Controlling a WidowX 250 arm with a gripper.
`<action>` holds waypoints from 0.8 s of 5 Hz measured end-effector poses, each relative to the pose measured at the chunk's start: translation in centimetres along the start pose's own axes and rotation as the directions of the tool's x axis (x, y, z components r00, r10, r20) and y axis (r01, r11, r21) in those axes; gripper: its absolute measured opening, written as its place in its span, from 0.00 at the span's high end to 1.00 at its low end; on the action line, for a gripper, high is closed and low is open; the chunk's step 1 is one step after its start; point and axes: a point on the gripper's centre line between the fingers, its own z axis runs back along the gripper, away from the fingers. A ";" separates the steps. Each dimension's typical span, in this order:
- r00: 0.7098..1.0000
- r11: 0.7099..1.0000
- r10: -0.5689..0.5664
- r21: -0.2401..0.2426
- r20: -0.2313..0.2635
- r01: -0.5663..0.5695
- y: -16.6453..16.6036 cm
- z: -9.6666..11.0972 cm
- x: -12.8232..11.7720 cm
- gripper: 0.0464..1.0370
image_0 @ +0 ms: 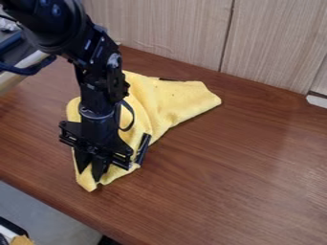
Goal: Fold the yellow cloth from bottom to top
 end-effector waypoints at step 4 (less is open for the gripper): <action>0.998 0.993 -0.011 -0.116 0.055 0.017 -0.2 5.4 1.7 0.98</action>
